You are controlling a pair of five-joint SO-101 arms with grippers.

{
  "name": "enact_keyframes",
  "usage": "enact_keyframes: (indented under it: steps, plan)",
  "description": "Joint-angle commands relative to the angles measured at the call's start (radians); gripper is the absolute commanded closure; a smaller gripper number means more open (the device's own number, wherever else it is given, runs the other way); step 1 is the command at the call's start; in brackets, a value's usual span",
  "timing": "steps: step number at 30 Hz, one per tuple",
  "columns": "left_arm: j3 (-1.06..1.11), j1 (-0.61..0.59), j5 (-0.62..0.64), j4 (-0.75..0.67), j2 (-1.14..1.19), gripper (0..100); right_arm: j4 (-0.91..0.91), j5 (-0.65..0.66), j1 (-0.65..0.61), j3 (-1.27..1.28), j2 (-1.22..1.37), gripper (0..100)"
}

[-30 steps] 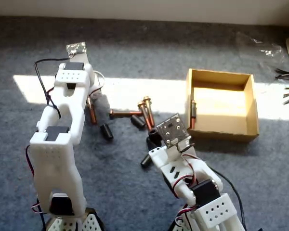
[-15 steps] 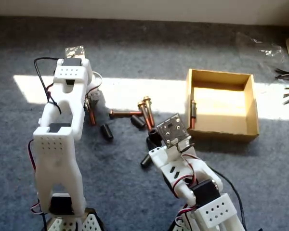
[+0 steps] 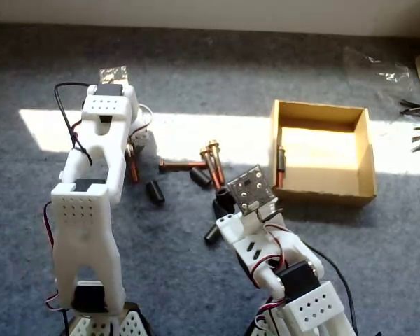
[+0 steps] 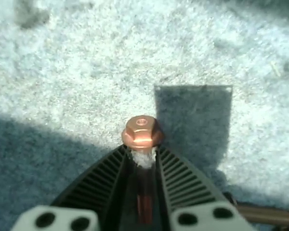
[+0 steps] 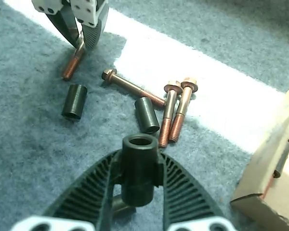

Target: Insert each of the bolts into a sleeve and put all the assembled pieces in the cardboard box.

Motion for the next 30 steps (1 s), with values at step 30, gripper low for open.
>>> enact_keyframes:
  steps: [30]
  plan:
    - [-0.038,0.088,-0.333,0.176,-0.581,100,-0.325,0.000,-0.223,0.159,-0.012,99.3]
